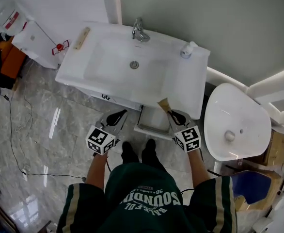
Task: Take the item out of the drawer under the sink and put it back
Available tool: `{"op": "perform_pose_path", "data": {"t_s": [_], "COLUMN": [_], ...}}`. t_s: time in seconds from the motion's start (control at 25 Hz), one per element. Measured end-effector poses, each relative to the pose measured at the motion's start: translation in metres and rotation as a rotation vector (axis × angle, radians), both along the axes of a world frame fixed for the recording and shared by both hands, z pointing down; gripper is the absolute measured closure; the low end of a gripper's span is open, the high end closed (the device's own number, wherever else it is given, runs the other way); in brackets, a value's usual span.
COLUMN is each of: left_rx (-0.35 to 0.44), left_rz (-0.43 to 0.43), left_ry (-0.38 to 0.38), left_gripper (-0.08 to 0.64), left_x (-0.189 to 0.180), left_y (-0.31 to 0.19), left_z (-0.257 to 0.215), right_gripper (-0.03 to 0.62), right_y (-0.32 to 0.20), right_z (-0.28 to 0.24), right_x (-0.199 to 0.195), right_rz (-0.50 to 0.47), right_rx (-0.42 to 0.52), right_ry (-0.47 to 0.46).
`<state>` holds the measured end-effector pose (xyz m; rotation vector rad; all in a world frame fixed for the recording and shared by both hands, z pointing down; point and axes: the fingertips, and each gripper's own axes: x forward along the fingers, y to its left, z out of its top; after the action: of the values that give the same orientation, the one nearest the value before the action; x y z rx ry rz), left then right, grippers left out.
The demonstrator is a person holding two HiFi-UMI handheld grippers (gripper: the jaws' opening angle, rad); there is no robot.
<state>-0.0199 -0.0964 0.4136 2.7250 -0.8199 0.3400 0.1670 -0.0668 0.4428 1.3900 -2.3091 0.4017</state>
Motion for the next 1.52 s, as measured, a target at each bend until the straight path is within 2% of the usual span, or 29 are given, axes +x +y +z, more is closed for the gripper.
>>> {"op": "perform_pose_path", "data": {"t_s": [0.12, 0.24, 0.92, 1.16, 1.52], "left_rx": [0.036, 0.055, 0.042, 0.023, -0.035], "left_rz": [-0.003, -0.008, 0.001, 0.001, -0.008], "left_ry": [0.008, 0.012, 0.004, -0.004, -0.017], "left_gripper": [0.511, 0.511, 0.511, 0.511, 0.511], "left_x": [0.000, -0.003, -0.004, -0.002, -0.002], "left_y": [-0.008, -0.012, -0.003, 0.000, 0.012], "left_z": [-0.018, -0.027, -0.023, -0.017, 0.013], "right_gripper": [0.566, 0.566, 0.566, 0.565, 0.566], "right_y": [-0.005, -0.008, -0.002, 0.000, 0.012], "right_z": [-0.032, -0.045, -0.045, -0.032, 0.014], "right_x": [0.002, -0.001, -0.010, -0.011, -0.017], "right_rz": [0.010, 0.012, 0.000, -0.015, -0.044], "right_rx": [0.066, 0.094, 0.095, 0.062, -0.028], "right_ry": [-0.015, -0.018, -0.026, -0.023, -0.009]}}
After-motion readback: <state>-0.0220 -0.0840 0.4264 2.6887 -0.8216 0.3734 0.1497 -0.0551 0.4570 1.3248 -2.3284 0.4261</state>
